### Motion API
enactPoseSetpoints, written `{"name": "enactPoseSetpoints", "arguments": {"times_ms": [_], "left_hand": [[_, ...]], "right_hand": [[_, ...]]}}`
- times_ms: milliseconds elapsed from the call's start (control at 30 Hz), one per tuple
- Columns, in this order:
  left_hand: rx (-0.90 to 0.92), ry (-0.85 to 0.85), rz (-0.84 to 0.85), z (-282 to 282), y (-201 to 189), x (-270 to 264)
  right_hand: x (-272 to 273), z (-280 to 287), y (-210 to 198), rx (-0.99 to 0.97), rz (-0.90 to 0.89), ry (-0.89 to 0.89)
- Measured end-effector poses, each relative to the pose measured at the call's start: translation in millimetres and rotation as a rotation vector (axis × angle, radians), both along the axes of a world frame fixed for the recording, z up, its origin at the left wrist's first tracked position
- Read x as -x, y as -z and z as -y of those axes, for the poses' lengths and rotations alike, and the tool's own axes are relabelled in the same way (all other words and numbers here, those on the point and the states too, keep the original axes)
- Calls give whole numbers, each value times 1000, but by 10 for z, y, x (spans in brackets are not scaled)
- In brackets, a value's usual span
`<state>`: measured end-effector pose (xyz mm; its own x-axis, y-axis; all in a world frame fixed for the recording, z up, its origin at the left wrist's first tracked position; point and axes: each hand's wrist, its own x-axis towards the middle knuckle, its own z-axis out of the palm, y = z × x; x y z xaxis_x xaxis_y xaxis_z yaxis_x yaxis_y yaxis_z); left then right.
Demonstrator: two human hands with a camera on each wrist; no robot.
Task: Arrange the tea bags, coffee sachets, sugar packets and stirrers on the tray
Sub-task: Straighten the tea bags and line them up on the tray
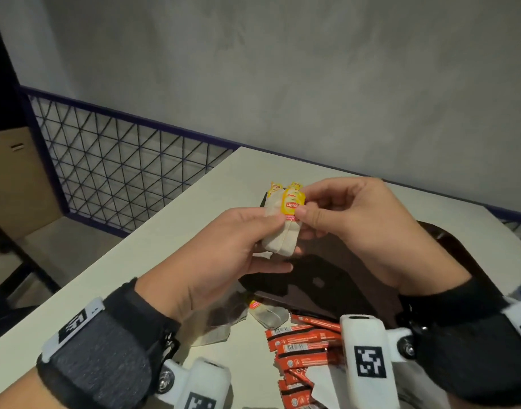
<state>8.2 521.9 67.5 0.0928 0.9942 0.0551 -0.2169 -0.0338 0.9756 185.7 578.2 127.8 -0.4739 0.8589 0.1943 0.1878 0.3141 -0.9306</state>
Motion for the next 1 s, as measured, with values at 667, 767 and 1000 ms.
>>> {"name": "enactPoseSetpoints", "arguments": {"times_ms": [667,767,1000], "left_hand": [[-136,-282,-53,-25,-49,28],[-171,-360,-41,-29,-75,44],[-118,-319,-82,-35,-44,16]], "right_hand": [[51,14,2,-4,33,26],[78,29,31,11,32,37],[86,-37,42,-6,128,-6]]}}
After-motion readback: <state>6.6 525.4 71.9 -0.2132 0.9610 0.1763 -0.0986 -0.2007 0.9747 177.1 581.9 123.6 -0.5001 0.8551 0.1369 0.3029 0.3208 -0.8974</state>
